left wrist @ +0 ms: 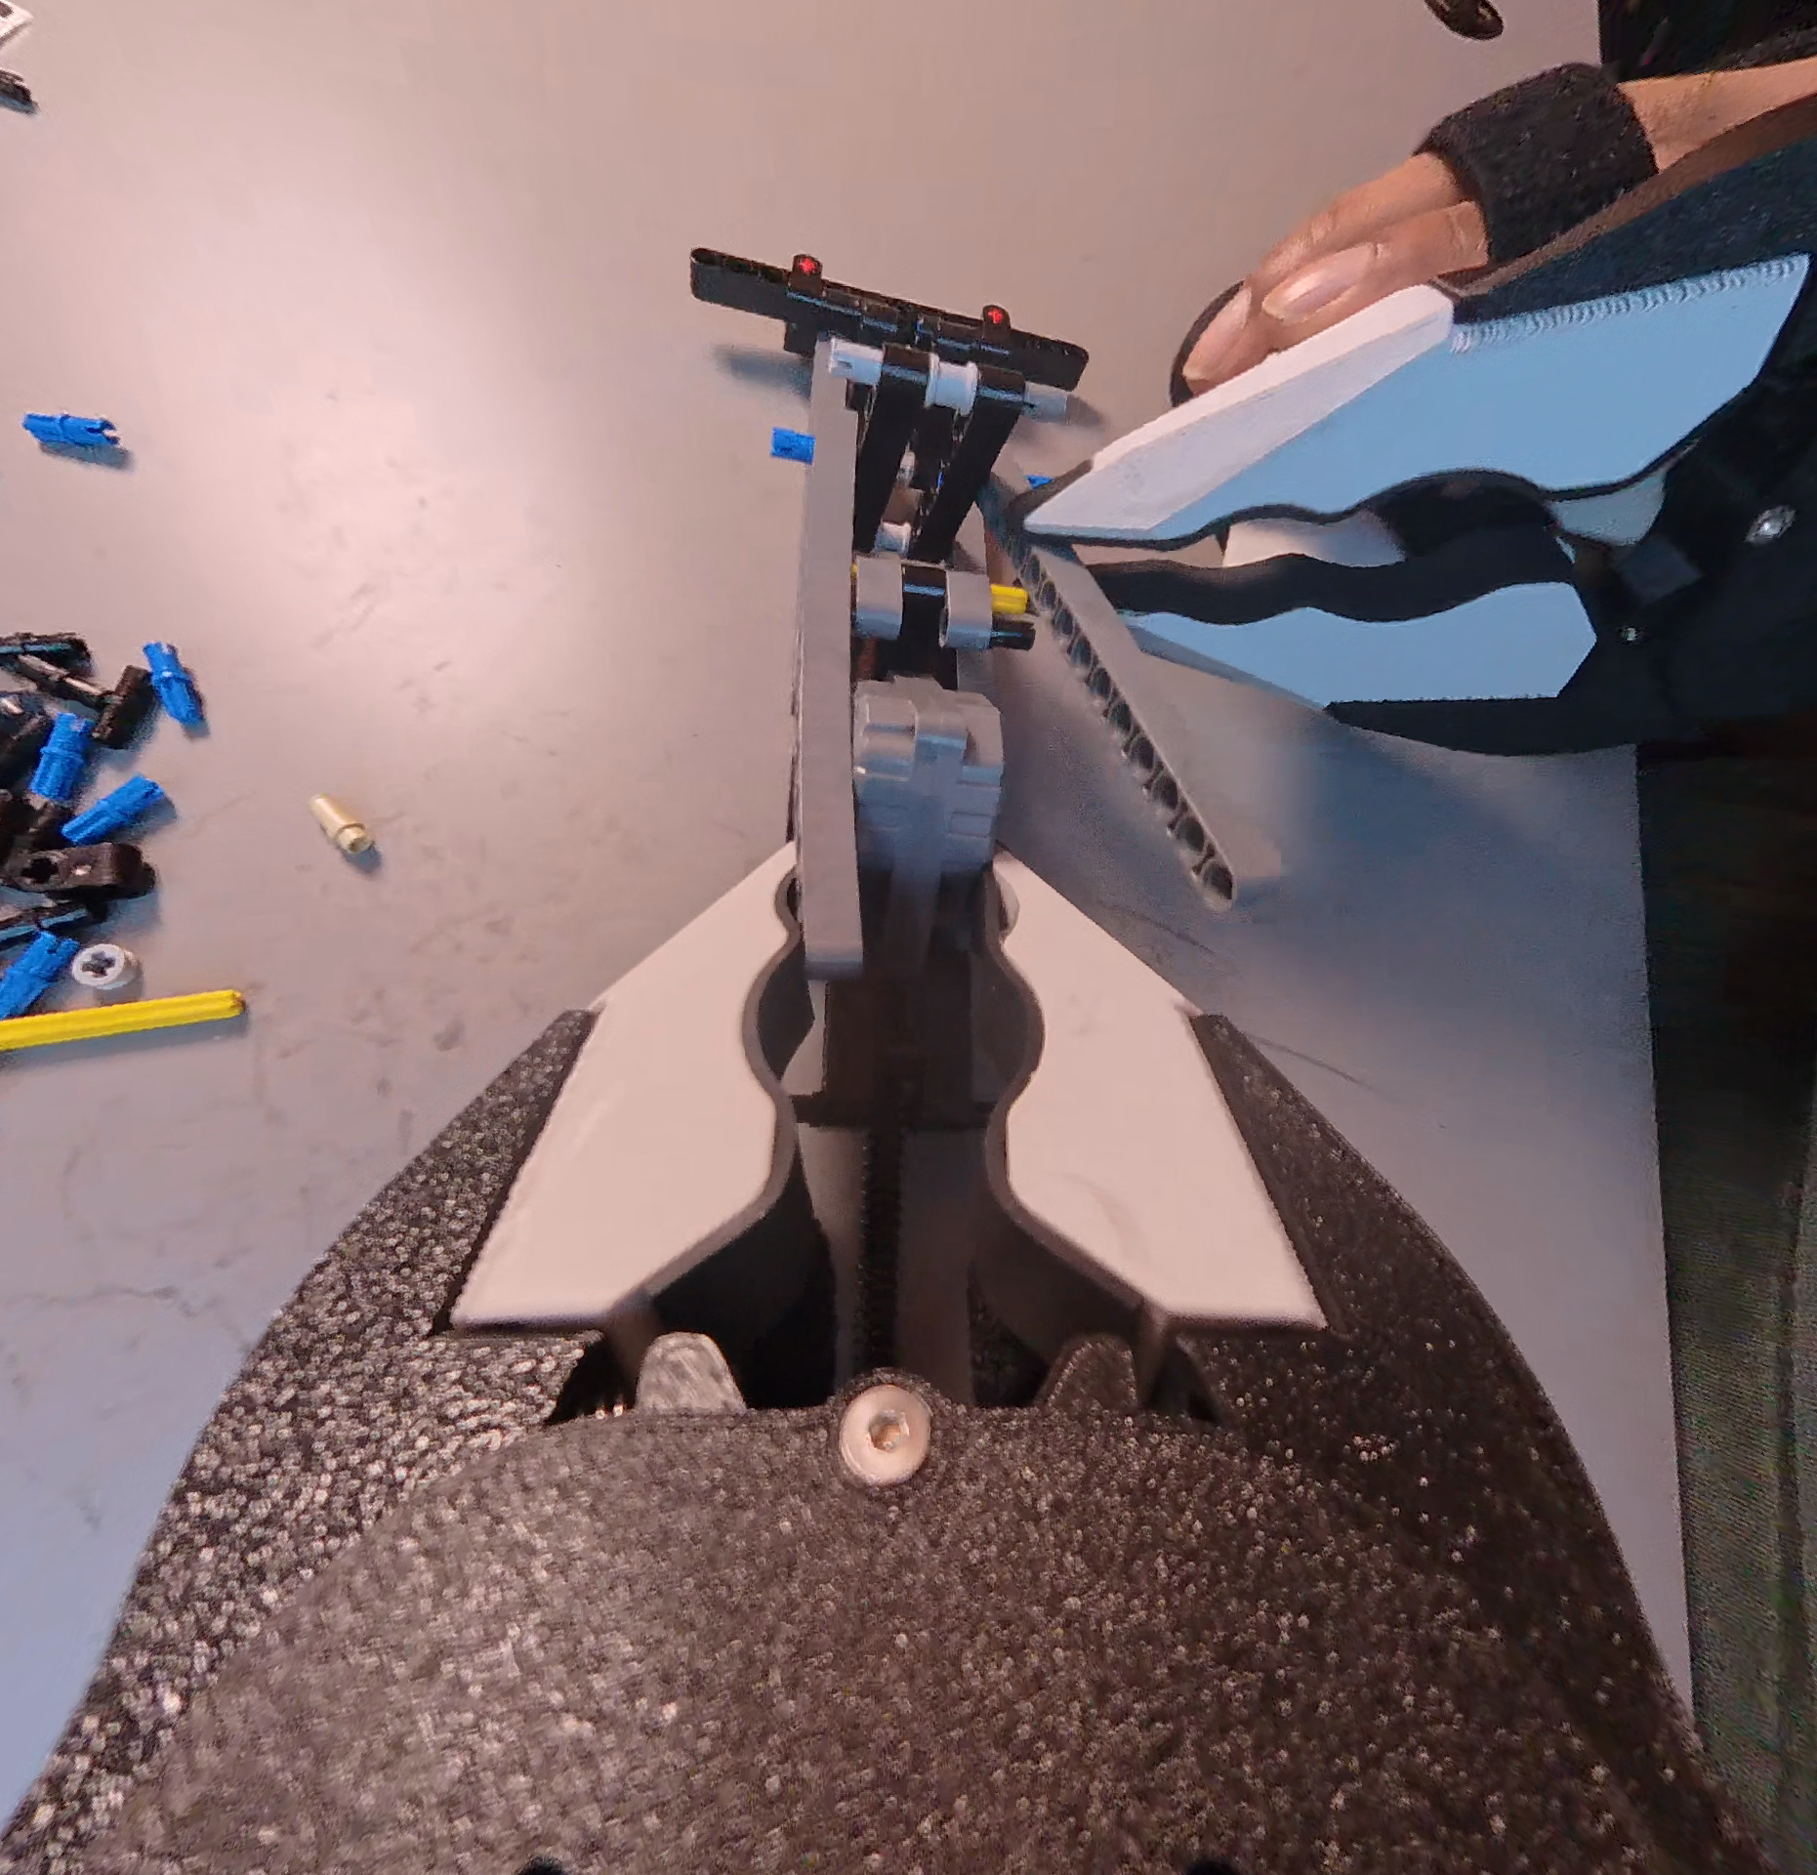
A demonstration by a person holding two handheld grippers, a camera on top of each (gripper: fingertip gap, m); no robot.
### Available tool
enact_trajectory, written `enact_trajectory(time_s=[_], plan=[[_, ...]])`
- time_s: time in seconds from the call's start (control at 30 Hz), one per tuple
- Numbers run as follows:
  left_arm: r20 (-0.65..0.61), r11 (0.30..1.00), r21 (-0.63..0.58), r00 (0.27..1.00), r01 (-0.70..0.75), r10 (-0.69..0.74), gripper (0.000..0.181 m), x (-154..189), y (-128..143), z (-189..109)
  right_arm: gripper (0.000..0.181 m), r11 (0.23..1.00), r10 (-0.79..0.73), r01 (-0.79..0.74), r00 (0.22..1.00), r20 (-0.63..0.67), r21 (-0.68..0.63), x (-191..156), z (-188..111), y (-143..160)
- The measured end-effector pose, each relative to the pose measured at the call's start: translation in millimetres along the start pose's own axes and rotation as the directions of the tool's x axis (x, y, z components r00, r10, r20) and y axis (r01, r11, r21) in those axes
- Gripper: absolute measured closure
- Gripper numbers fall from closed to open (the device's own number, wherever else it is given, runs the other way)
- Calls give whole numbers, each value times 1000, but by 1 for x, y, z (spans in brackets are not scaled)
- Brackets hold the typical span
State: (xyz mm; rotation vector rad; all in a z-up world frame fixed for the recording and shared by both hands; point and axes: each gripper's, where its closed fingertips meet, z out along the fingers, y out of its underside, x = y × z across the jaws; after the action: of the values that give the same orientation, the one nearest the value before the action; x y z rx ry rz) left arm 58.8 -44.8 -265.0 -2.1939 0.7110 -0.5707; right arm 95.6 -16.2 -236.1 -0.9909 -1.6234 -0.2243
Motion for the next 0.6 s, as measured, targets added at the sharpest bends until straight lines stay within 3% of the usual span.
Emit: enact_trajectory(time_s=[0.17, 0.27, 0.33, 0.47, 0.6], plan=[[-48, 998, -2, 997, -55, 55, 153, 8, 3, -1, 170, 989, -79, 68, 994, 79, 129, 2, -2, -3], [-67, 998, -3, 996, -59, 59, 153, 11, 5, -4, 154, 978, -51, 14, 983, 176, 207, 0, -11, 1], [-94, 999, -1, 995, -39, 39, 153, 13, 4, -4, 157, 967, -48, -5, 978, 202, 253, 2, -18, 1], [-118, 1000, 11, 993, 8, -6, 153, 10, 3, -8, 160, 963, -14, -46, 975, 220, 265, 5, -18, 11], [-193, 999, 5, 981, 38, -36, 153, 15, 4, -12, 158, 970, -61, 11, 979, 196, 244, 3, 1, 15]])
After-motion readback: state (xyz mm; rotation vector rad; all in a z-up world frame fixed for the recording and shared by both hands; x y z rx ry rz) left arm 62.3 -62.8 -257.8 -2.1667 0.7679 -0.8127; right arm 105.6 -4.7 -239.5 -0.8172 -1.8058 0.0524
